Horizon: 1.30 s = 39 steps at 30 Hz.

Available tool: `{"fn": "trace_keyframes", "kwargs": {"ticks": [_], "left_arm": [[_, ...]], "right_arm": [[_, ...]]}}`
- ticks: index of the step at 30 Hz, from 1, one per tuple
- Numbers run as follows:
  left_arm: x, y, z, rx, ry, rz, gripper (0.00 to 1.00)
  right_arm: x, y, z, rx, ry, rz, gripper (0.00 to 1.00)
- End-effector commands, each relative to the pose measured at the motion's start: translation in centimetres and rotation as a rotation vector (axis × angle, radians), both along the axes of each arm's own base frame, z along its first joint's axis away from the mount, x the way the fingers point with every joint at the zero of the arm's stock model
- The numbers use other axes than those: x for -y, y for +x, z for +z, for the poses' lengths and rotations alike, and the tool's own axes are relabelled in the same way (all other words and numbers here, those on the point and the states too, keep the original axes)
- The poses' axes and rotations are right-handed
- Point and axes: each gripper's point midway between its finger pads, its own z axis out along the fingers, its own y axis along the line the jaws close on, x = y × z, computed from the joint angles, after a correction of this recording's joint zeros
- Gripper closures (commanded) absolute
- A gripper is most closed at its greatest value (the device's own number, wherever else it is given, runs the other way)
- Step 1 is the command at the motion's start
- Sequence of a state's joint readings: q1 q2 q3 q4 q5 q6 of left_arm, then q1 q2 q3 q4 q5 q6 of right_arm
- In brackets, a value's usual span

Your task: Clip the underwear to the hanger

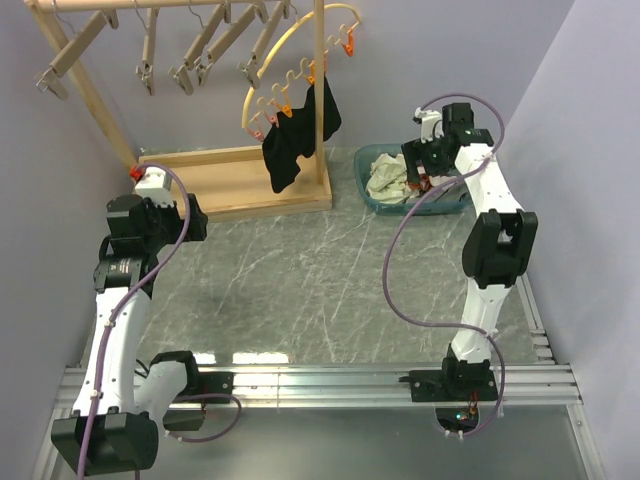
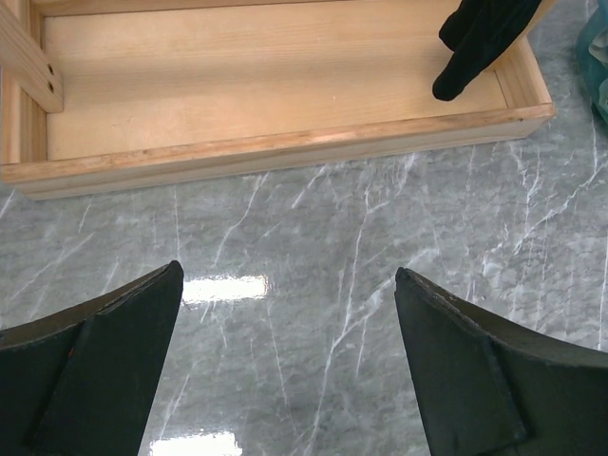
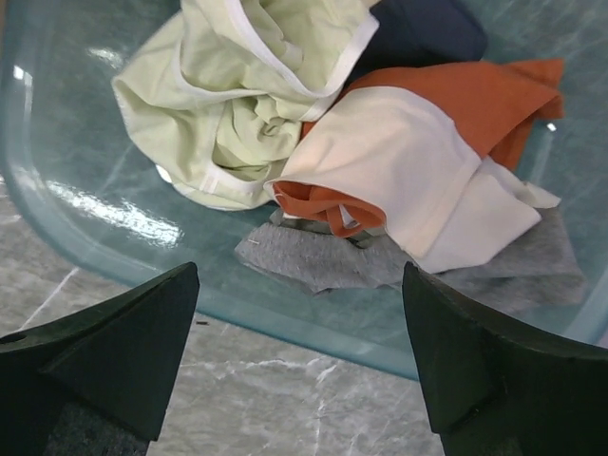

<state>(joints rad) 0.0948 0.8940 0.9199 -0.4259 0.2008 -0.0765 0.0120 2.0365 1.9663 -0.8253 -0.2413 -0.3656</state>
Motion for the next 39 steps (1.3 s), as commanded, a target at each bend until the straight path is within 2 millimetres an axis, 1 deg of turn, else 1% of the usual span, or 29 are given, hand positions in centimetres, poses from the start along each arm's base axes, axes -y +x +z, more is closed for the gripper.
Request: {"fn": "trace_keyframes", "kwargs": {"ticks": [1,3,4,7,8,11,12,14,15,16,17,18,20,22,23,24,27,28,30,31,33,34,35,36,39], "left_arm": [[0.3,0.2,0.6,0.033,-0.020,-0.005,0.01],[0.2,0.3,0.5,0.031,-0.018,0.000,0.01],[0.2,0.3,0.6,0.034,-0.017,0.002,0.01],[0.1,0.3,0.6,0.037,-0.015,0.003,0.01],[0.2,0.3,0.7,0.039,-0.015,0.001,0.01],[0.1,0.3,0.6,0.039,-0.016,0.001,0.01],[0.2,0.3,0.6,0.039,-0.016,0.000,0.01],[0.2,0.3,0.6,0.041,-0.020,0.001,0.01],[0.2,0.3,0.6,0.041,-0.021,0.002,0.01],[0.2,0.3,0.8,0.044,-0.023,0.004,0.01],[0.0,0.4,0.9,0.046,-0.022,0.017,0.01],[0.0,0.4,1.0,0.046,-0.022,0.019,0.01],[0.0,0.4,1.2,0.046,-0.024,0.020,0.01],[0.1,0.4,1.3,0.048,-0.028,0.013,0.01],[0.2,0.4,1.4,0.049,-0.031,0.011,0.01],[0.2,0.4,1.4,0.050,-0.032,0.011,0.01],[0.2,0.5,1.5,0.052,-0.034,0.009,0.01],[0.2,0.5,1.5,0.050,-0.034,0.009,0.01],[0.2,0.4,1.7,0.055,-0.035,0.011,0.01],[0.3,0.3,1.7,0.056,-0.034,0.007,0.01],[0.3,0.3,1.8,0.058,-0.034,0.007,0.01],[0.2,0.3,1.8,0.061,-0.033,0.009,0.01],[0.3,0.3,1.8,0.058,-0.036,0.005,0.01],[0.3,0.3,1.8,0.061,-0.037,0.007,0.01],[0.4,0.4,1.9,0.060,-0.043,0.006,0.01]], "right_arm": [[0.2,1.1,0.5,0.023,-0.024,-0.013,0.06],[0.5,1.8,0.0,0.032,-0.036,-0.032,0.06],[0.7,2.1,-0.8,0.022,-0.039,-0.045,0.07],[1.1,2.8,-1.6,0.031,-0.050,-0.073,0.08],[1.2,3.3,-1.4,0.050,-0.053,-0.080,0.09],[1.8,4.1,-1.8,0.063,-0.066,-0.109,0.15],[1.8,4.4,-1.8,0.070,-0.065,-0.114,0.19],[2.0,5.0,-1.9,0.070,-0.063,-0.123,0.24],[2.1,5.2,-2.1,0.067,-0.065,-0.125,0.30],[2.2,5.5,-2.2,0.069,-0.063,-0.133,0.34],[2.2,5.7,-2.1,0.074,-0.058,-0.133,0.38],[2.2,5.8,-2.0,0.076,-0.056,-0.137,0.45],[2.2,5.9,-1.4,0.093,-0.053,-0.138,0.54],[2.3,6.0,-0.9,0.106,-0.055,-0.131,0.72],[2.2,6.1,-0.5,0.114,-0.057,-0.129,0.82],[2.4,6.0,-0.4,0.111,-0.061,-0.134,1.00],[2.3,5.9,0.7,0.124,-0.061,-0.129,1.00],[2.2,5.7,1.7,0.141,-0.052,-0.129,1.00],[2.0,5.4,2.7,0.162,-0.040,-0.125,1.00],[1.9,5.0,4.4,0.191,-0.028,-0.125,1.00],[1.7,4.7,6.2,0.233,-0.015,-0.125,1.00],[1.4,4.2,8.1,0.266,0.000,-0.117,1.00],[1.4,4.0,9.0,0.286,0.004,-0.118,1.00],[1.4,3.6,10.4,0.313,0.008,-0.118,1.00],[1.4,3.1,12.8,0.358,0.011,-0.117,1.00]]}}
